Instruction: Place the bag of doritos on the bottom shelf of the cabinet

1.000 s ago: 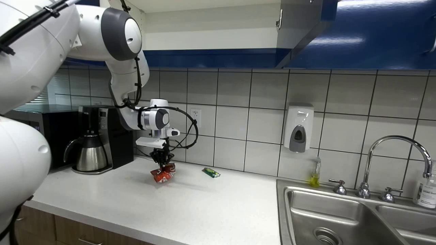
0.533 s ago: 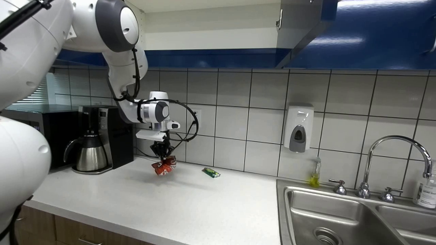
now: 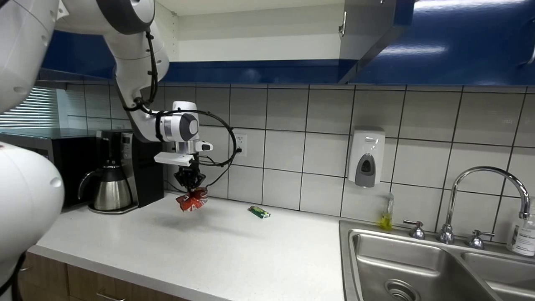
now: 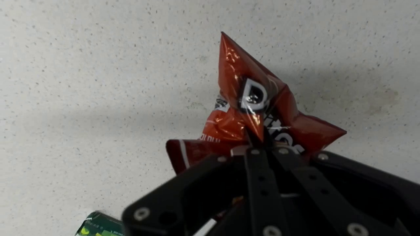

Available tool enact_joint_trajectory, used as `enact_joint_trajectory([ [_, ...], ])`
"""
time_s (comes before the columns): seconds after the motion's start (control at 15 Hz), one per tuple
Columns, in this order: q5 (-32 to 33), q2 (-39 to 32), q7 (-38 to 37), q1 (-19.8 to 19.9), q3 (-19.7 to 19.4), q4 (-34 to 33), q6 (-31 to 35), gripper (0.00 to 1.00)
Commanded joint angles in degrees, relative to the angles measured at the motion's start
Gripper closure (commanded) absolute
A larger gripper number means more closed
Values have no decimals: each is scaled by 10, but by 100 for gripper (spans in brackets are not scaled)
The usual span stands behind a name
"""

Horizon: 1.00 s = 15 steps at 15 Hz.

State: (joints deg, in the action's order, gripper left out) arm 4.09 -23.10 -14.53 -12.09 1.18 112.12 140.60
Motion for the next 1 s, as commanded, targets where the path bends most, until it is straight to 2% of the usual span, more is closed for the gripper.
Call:
enact_joint_trajectory([
  [0.0,-4,81,-26,-6,11,81,-19,100],
  [0.53,-31,229,-80,-5,48,205,-79,100],
  [0.93,-42,322,-110,5,66,261,-132,100],
])
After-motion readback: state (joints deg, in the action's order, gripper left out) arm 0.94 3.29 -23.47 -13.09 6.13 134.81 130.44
